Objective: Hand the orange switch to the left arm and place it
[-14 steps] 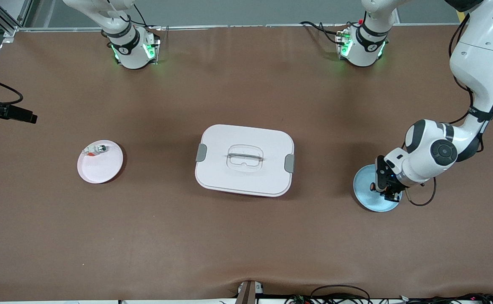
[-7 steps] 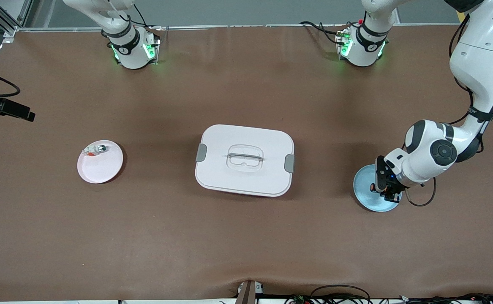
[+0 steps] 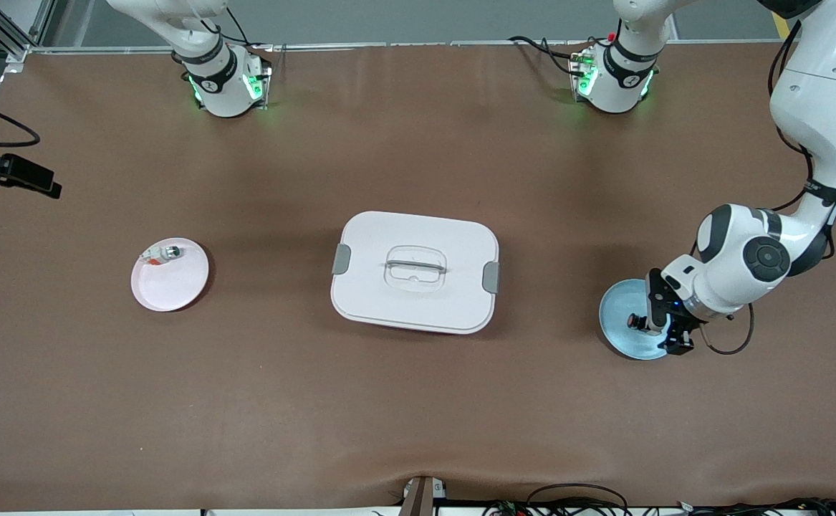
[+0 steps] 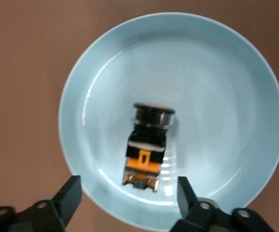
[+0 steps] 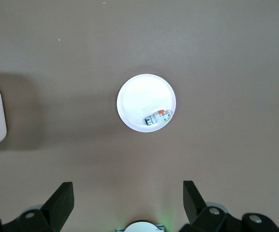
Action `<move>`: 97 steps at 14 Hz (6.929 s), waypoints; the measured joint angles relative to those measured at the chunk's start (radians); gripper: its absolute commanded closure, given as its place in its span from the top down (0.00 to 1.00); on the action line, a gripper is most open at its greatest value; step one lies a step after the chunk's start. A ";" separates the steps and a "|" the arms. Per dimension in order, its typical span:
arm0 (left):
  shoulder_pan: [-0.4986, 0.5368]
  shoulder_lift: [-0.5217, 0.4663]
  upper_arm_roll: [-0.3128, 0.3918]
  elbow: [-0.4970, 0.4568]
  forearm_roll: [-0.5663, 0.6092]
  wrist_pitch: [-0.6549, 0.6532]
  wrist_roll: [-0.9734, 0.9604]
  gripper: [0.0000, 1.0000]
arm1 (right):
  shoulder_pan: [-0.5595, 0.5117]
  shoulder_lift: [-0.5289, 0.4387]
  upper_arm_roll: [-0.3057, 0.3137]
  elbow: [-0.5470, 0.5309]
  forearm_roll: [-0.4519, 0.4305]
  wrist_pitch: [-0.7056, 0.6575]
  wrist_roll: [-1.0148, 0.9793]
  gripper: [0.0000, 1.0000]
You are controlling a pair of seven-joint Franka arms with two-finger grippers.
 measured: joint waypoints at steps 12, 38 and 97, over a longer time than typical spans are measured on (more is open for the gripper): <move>-0.002 -0.255 -0.011 0.107 -0.290 -0.373 -0.177 1.00 | -0.022 -0.017 -0.007 -0.015 0.001 0.005 -0.021 1.00; -0.009 -0.480 -0.124 0.296 -0.385 -0.839 -1.648 1.00 | -0.024 -0.160 0.002 -0.194 0.058 0.071 0.062 1.00; -0.390 -0.722 0.325 0.281 -0.452 -1.066 -1.537 1.00 | -0.024 -0.184 0.003 -0.232 0.058 0.091 0.070 1.00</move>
